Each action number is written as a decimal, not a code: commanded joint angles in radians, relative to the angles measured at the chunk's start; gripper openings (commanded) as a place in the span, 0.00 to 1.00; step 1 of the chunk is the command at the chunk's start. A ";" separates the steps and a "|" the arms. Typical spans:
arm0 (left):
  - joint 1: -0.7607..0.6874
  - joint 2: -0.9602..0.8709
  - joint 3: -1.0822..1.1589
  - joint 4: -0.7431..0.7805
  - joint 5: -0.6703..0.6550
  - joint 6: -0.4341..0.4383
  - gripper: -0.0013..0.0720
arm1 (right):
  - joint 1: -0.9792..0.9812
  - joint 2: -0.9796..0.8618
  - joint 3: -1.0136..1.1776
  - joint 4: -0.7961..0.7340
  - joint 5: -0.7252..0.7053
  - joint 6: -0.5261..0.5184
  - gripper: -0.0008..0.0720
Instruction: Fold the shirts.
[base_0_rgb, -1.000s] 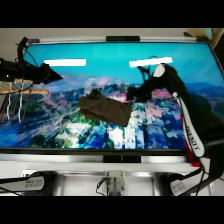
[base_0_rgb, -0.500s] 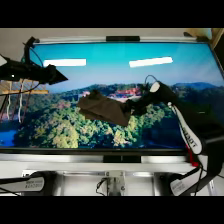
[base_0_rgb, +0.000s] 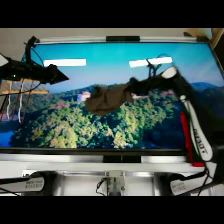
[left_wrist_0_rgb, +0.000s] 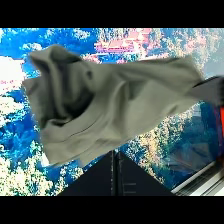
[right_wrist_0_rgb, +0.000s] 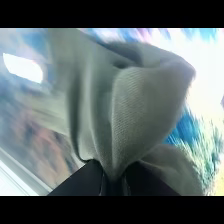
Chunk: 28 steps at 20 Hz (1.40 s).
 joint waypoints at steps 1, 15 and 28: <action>0.000 0.000 0.000 0.000 -0.001 -0.002 0.06 | -0.122 0.109 0.139 0.026 0.063 0.035 0.10; -0.001 0.000 0.000 0.000 0.000 -0.002 0.06 | -0.747 0.280 0.276 -0.333 0.389 0.119 0.10; -0.003 0.000 0.000 0.000 0.000 0.036 0.06 | -0.842 0.332 0.272 -0.703 0.567 0.196 0.10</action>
